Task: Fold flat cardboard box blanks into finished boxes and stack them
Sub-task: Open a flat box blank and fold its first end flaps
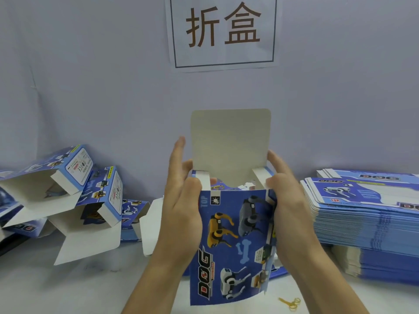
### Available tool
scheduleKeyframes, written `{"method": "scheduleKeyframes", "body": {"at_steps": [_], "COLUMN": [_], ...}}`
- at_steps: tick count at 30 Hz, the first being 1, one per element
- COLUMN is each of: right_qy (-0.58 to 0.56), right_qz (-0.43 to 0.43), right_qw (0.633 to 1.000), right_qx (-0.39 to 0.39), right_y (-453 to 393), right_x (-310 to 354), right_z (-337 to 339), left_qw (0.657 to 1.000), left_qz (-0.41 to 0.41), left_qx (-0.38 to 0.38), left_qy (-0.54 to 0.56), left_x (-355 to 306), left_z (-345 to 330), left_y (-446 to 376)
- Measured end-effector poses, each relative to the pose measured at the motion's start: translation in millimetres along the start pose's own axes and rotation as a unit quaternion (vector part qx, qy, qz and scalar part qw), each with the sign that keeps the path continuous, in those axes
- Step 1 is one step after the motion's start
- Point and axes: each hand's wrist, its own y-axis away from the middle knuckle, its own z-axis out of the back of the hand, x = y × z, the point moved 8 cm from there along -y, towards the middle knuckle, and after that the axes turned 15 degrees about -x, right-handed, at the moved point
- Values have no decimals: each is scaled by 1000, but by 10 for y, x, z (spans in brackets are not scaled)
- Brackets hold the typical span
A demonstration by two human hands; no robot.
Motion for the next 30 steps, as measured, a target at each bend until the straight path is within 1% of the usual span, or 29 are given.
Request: {"method": "scheduleKeyframes", "body": {"at_steps": [3,5,6,8,10,12,14,17,21,24,26,28,30], "right_qy": [-94,-141,-135,-71,-37,-76,-121,-105,-65,-40,-32,-35,-44], "right_qz": [8,-1,-7,21,36,-2,-4,22,65,83,79,68,57], "right_qw": [995,989,990,994,995,992,986,990,994,994,995,996,997], "right_qx": [26,44,48,75,90,97,115,95,62,51,57,53,42], "right_y": [59,100,69,-11,-44,-12,102,55,25,32,33,34,31], "right_x": [51,76,71,97,62,-11,-37,-42,-26,23,23,33,54], "right_z": [4,3,-11,-53,-18,-28,20,61,126,125,102,77,54], "left_qw": [998,998,998,999,999,997,995,993,978,968,975,988,993], "left_qz": [-54,-54,-44,-32,-45,-67,-70,-69,-130,-170,-152,-100,-67], "left_qx": [-10,-14,-13,-9,2,28,56,69,64,56,42,44,47], "left_qy": [17,31,36,35,3,-31,-43,-61,-148,-174,-157,-110,-83], "left_x": [-71,-48,-24,0,-22,-51,-54,-45,-53,-75,-82,-69,-88], "left_z": [-1,21,29,45,43,29,35,67,81,63,60,43,11], "left_y": [15,37,46,60,68,79,72,51,52,70,70,50,29]}}
